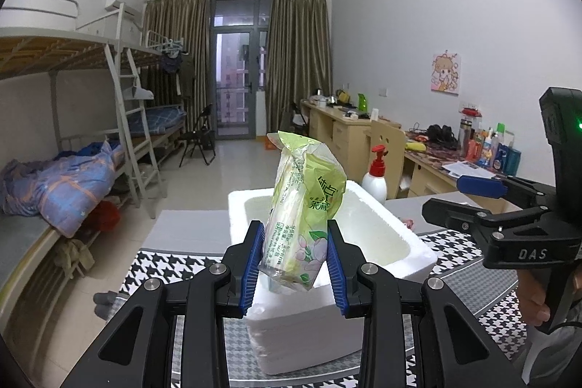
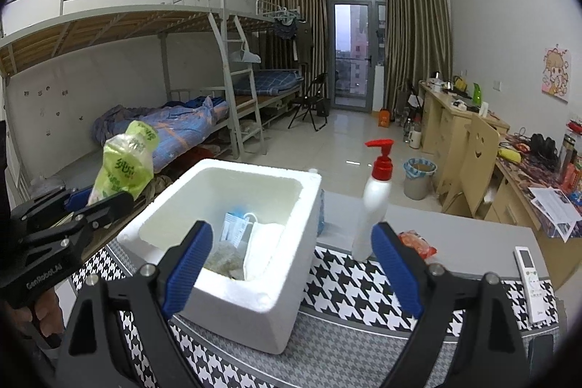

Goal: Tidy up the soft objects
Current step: 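Lower the green snack bag into the foam box and open left tool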

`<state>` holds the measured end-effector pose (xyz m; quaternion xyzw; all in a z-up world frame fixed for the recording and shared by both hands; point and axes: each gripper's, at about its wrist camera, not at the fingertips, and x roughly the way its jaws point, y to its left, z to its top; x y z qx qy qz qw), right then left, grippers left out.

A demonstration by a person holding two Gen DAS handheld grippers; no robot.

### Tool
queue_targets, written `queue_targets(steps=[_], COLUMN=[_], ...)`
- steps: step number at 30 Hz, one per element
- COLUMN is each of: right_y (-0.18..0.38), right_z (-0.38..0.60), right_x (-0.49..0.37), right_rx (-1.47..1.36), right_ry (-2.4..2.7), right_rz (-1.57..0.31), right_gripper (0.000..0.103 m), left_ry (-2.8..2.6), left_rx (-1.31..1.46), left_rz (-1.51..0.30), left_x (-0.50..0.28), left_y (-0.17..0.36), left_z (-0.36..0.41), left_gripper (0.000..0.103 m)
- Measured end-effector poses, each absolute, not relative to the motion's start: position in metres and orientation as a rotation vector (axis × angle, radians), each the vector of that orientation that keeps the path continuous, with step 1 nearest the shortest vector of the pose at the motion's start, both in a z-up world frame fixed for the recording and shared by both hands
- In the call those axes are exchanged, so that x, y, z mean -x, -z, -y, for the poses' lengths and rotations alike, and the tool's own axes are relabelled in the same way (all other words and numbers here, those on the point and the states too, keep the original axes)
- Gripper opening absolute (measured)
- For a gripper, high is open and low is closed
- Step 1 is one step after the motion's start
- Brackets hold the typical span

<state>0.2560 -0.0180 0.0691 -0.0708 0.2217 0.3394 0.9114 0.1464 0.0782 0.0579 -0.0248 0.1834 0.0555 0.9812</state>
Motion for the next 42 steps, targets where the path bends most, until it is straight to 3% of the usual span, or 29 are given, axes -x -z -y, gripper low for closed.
queue_targets(steps=[42], right_y=[-0.056], right_z=[0.083], right_x=[-0.261], right_rx=[0.082], right_ry=[-0.602], right_rz=[-0.461], right_gripper=[0.092], left_ry=[-0.075], left_rx=[0.044], left_rz=[-0.468], left_x=[-0.207], left_y=[-0.05], left_z=[-0.065], left_gripper=[0.037])
